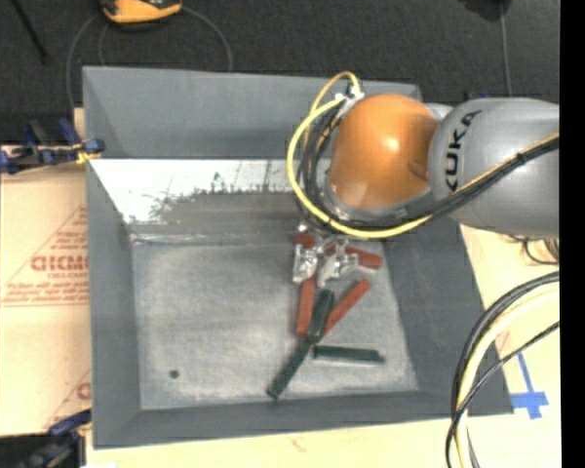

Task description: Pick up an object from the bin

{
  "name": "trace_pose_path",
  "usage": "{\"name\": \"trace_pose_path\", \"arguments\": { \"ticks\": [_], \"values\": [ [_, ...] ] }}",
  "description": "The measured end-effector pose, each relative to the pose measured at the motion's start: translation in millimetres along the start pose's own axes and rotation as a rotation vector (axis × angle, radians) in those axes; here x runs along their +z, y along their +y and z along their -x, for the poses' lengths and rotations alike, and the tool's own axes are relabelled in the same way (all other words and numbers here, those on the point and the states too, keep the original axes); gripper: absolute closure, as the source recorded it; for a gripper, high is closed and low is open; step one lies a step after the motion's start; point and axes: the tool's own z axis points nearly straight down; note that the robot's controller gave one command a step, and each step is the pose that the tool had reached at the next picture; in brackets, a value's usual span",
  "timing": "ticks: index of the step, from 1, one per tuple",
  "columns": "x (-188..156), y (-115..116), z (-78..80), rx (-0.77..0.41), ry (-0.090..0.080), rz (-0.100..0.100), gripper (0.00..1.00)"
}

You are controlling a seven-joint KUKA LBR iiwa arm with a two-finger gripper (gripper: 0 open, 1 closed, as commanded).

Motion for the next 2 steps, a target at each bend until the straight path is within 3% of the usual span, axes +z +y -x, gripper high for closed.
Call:
{"name": "trace_pose_path", "arguments": {
  "ticks": [2],
  "values": [
    [-44,0,0.2,-0.002,0.002,0.001,1.00]
  ]
}}
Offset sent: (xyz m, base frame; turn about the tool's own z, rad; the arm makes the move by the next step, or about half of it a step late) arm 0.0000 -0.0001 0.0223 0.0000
